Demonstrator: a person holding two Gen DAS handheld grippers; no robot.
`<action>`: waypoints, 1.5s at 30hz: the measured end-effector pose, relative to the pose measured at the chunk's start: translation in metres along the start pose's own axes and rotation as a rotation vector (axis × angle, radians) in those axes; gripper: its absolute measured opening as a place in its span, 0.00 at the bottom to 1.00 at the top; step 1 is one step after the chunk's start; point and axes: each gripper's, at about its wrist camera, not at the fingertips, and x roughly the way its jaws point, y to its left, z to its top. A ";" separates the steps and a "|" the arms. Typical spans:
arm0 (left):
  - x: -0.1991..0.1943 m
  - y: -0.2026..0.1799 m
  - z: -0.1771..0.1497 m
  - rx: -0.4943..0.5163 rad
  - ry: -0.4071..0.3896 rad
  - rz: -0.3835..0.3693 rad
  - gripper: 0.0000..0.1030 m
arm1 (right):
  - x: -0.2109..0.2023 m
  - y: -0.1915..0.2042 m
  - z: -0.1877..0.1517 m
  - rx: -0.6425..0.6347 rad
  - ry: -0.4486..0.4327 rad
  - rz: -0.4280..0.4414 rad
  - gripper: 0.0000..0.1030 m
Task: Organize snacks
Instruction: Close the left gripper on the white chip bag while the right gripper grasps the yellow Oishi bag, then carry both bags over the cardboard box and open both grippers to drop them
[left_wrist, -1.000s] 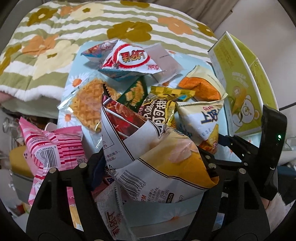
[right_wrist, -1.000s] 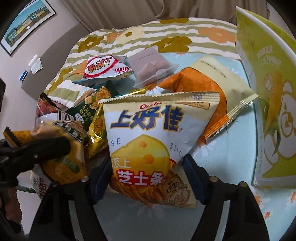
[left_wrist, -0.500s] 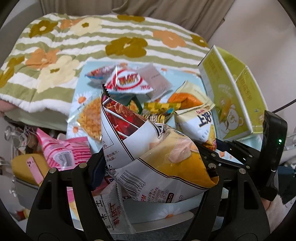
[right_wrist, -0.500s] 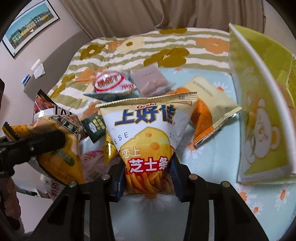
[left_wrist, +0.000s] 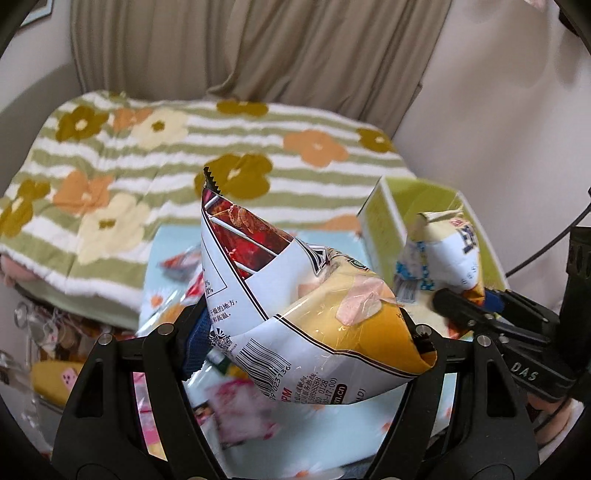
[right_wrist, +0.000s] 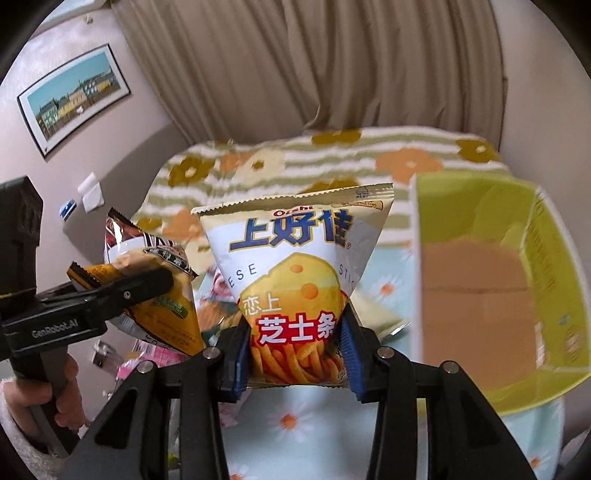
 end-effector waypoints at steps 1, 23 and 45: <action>0.000 -0.009 0.005 0.005 -0.011 -0.002 0.70 | -0.007 -0.008 0.004 -0.001 -0.014 -0.008 0.37; 0.139 -0.239 0.022 0.155 0.131 -0.058 0.71 | -0.056 -0.209 0.031 0.087 0.040 -0.123 0.37; 0.145 -0.237 -0.026 0.327 0.228 0.009 0.99 | -0.048 -0.221 0.006 0.155 0.111 -0.165 0.37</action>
